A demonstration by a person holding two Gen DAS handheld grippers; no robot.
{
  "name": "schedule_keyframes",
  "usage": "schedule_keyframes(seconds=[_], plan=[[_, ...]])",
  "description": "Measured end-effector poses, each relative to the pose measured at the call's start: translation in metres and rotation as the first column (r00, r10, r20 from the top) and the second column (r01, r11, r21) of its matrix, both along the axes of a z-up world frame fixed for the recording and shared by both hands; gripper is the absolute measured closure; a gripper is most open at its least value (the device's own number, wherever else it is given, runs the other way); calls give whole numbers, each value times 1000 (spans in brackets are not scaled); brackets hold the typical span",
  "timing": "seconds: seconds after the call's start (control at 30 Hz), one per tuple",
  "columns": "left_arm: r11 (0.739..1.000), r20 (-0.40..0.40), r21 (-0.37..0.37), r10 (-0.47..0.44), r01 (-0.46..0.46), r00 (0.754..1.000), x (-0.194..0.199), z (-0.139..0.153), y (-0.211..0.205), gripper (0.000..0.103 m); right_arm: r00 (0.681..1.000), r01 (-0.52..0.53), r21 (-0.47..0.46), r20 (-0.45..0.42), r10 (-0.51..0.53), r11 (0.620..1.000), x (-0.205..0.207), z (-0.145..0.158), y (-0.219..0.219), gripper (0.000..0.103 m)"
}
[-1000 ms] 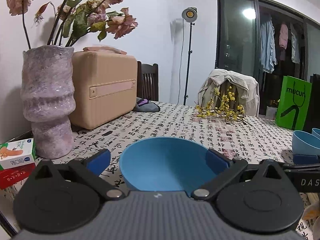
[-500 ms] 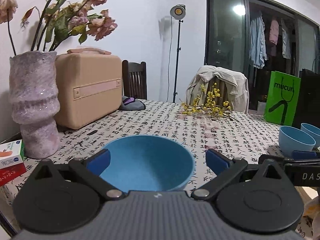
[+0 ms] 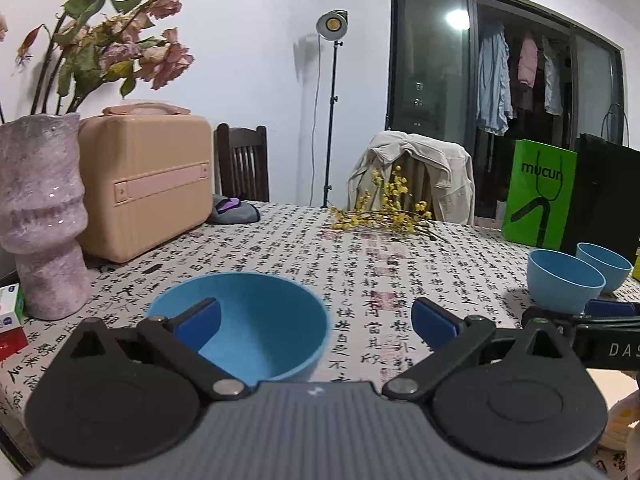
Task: Organize plates and bowls
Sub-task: 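Move both open tools back toward the remaining blue bowls and plates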
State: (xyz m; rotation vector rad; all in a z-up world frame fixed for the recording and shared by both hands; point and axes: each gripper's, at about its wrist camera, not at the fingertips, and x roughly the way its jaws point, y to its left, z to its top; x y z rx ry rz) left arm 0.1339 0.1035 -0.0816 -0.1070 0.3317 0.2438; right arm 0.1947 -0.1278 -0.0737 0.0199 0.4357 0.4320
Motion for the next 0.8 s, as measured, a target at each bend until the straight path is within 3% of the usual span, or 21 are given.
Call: schedule_keyframes(seconds=[0.8], plan=[[993, 19, 11, -118, 118, 993, 21, 7, -56, 0, 990, 135, -2, 27, -135, 991, -4, 10, -77, 0]])
